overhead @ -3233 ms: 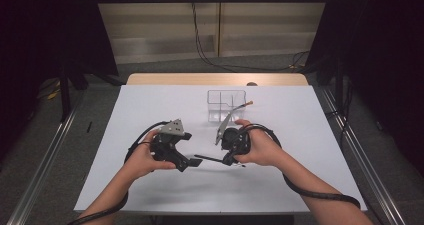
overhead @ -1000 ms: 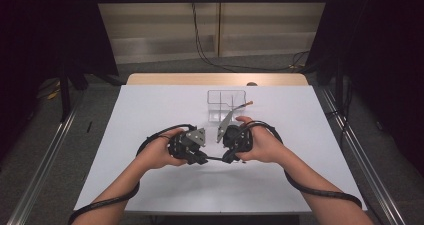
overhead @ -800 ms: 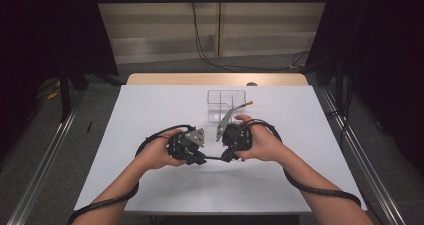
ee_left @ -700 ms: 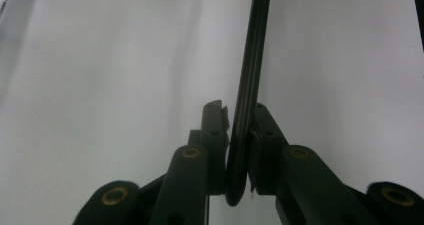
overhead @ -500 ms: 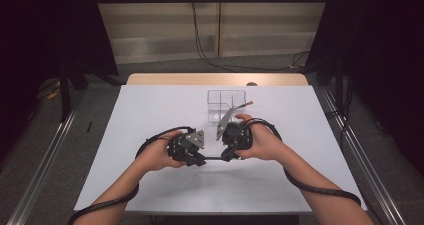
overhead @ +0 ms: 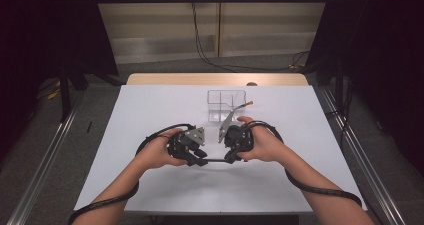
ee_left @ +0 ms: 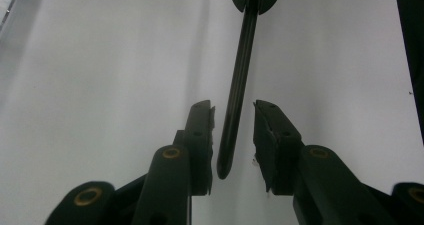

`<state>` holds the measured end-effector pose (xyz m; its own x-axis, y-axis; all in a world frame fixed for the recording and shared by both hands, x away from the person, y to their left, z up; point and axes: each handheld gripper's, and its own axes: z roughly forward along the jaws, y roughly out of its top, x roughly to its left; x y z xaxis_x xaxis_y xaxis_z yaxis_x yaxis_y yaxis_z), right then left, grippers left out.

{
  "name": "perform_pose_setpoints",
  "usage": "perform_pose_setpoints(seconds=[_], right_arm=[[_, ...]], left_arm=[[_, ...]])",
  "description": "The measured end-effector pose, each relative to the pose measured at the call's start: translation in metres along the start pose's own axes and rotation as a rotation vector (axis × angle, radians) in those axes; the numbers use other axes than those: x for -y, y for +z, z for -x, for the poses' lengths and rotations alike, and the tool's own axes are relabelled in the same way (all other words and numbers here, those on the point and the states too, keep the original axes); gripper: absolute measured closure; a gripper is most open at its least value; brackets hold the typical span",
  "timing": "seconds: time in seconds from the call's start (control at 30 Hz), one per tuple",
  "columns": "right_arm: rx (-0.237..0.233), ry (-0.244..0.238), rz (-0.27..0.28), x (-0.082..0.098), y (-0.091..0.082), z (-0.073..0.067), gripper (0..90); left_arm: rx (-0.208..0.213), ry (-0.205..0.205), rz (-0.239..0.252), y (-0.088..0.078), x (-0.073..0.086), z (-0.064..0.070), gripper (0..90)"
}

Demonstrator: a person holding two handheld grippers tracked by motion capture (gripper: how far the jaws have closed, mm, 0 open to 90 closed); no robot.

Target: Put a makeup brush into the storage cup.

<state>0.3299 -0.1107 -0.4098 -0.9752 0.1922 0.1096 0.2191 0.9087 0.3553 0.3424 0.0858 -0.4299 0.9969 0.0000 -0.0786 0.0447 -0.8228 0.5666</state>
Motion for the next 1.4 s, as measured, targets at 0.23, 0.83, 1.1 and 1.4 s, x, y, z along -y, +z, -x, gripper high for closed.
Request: perform_pose_setpoints(seconds=[0.23,0.83,1.1,1.4], right_arm=[[-0.007,-0.002,0.001,-0.002,0.002,-0.001,84.5],[-0.008,0.007,0.105,-0.007,-0.009,0.000,84.2],[-0.026,-0.007,0.129,-0.002,-0.007,0.004,83.5],[-0.050,0.078,0.245,0.007,-0.013,0.007,61.0]], left_arm=[[0.010,0.005,0.000,0.003,-0.003,0.000,70.4],[0.014,0.027,-0.011,0.006,0.001,0.002,82.6],[0.023,0.024,0.002,0.009,0.004,0.004,84.4],[0.013,0.019,0.005,0.004,0.003,0.004,84.4]])
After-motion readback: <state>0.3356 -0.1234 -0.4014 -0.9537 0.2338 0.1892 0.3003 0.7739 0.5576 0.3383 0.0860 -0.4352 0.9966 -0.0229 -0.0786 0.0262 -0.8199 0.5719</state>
